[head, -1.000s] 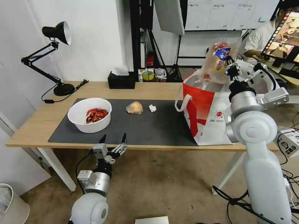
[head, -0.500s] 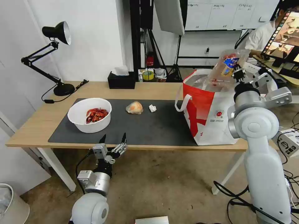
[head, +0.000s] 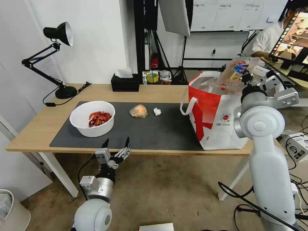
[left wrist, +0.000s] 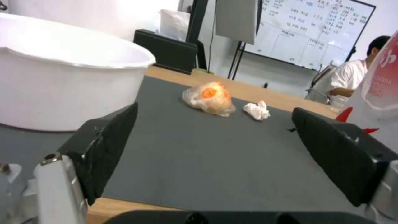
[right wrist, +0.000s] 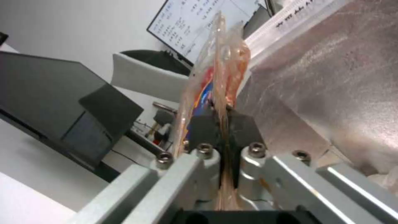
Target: Pick up the trash from the table and place it into the takeout bag.
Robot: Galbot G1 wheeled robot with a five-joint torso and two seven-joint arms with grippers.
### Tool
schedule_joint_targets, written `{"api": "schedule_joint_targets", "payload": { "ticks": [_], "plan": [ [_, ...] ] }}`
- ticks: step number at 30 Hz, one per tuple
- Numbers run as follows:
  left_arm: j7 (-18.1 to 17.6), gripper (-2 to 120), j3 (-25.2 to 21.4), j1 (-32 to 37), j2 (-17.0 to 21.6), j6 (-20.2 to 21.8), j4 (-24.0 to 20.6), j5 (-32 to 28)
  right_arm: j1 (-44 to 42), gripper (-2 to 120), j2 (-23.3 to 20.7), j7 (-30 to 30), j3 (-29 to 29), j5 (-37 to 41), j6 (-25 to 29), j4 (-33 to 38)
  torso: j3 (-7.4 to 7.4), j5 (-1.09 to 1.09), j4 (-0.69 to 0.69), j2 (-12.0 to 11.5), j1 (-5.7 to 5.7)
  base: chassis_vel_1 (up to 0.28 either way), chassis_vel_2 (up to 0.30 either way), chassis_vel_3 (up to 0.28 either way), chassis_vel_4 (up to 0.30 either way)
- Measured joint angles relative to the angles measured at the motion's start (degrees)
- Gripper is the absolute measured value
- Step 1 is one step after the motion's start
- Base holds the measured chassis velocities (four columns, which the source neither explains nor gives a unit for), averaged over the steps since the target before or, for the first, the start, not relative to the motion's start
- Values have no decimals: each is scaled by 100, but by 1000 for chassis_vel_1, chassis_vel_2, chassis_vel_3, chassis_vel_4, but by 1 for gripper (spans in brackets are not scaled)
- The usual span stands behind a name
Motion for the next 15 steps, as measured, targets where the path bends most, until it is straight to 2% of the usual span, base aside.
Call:
{"api": "schedule_joint_targets", "payload": {
  "ticks": [3,5,7,8,11,12,14,15],
  "plan": [
    [-2,100,-1,-1,6,-23,6,-1,0,19,19,64,5,1,-57,-3,0,0,0,0,0,0,0,0,0],
    [-3,100,-2,0,8,-27,7,-1,0,23,21,76,4,1,-63,-5,0,0,0,0,0,0,0,0,0],
    [-5,100,-6,7,21,-54,13,-2,12,35,36,134,4,1,-73,-14,0,0,0,0,0,0,0,0,0],
    [-5,100,-6,7,21,-54,13,-2,12,35,36,134,4,1,-73,-14,0,0,0,0,0,0,0,0,0],
    [-7,100,-13,13,38,-76,13,-3,27,48,41,170,4,1,-75,-20,0,0,0,0,0,0,0,0,0],
    [-7,100,-13,13,38,-76,13,-3,27,48,41,170,4,1,-75,-20,0,0,0,0,0,0,0,0,0],
    [-9,100,-13,14,40,-80,12,-3,47,60,39,175,11,2,-76,-20,0,0,0,0,0,0,0,0,0],
    [-9,100,-13,14,40,-80,12,-3,47,60,39,175,11,2,-76,-20,0,0,0,0,0,0,0,0,0]
  ]
}}
